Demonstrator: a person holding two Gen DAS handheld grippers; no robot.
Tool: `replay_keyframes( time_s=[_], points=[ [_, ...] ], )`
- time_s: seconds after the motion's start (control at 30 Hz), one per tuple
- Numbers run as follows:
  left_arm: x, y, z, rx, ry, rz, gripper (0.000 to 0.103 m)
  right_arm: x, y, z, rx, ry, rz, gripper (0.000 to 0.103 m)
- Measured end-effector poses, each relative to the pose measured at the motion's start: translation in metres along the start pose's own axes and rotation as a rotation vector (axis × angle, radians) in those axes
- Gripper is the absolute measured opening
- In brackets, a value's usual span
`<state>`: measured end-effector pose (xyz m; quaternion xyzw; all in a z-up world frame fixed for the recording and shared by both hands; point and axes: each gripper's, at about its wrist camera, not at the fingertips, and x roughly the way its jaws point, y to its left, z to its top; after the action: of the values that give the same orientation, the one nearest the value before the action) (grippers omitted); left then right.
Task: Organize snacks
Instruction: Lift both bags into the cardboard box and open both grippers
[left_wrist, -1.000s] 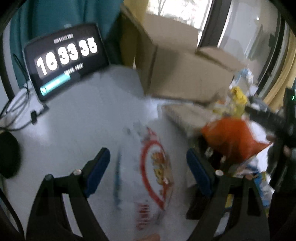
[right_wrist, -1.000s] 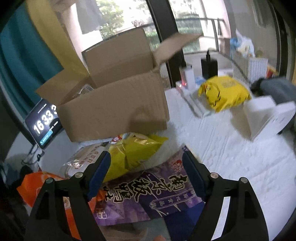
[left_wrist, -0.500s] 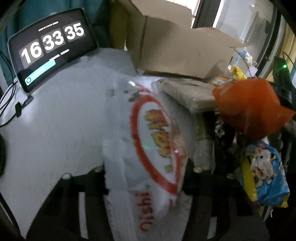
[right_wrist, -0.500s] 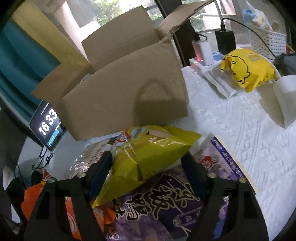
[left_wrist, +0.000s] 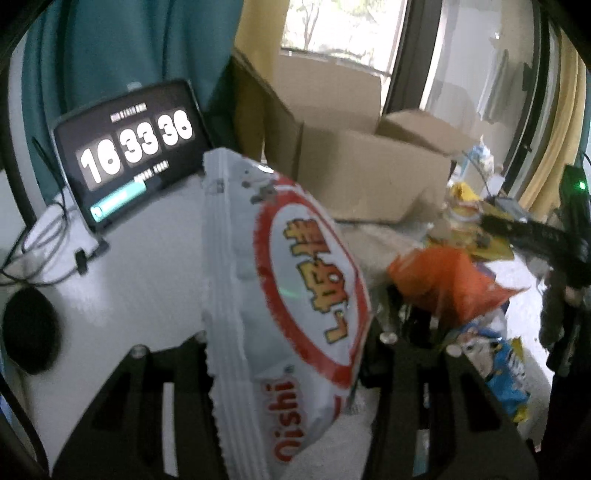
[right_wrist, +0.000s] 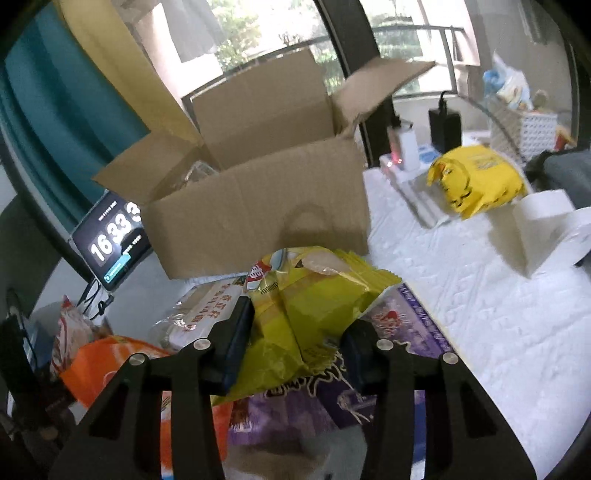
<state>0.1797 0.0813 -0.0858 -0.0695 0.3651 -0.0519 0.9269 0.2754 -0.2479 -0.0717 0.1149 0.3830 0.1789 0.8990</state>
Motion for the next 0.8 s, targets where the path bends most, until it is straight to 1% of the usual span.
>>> replay_keyframes(
  time_s=[0.17, 0.33, 0.57, 0.8],
  points=[
    [-0.017, -0.008, 0.021, 0.035, -0.083, -0.005, 0.047, -0.032, -0.001, 0.005, -0.009, -0.063, 0.003, 0.048],
    [-0.025, -0.030, 0.048, 0.084, -0.159, -0.031, 0.047, -0.052, 0.005, 0.016, -0.045, -0.115, 0.005, 0.048],
    [-0.020, -0.059, 0.081, 0.161, -0.216, -0.072, 0.047, -0.069, 0.007, 0.035, -0.077, -0.186, 0.013, 0.048],
    [-0.007, -0.073, 0.119, 0.215, -0.283, -0.078, 0.047, -0.071, 0.017, 0.063, -0.127, -0.249, 0.012, 0.048]
  ],
)
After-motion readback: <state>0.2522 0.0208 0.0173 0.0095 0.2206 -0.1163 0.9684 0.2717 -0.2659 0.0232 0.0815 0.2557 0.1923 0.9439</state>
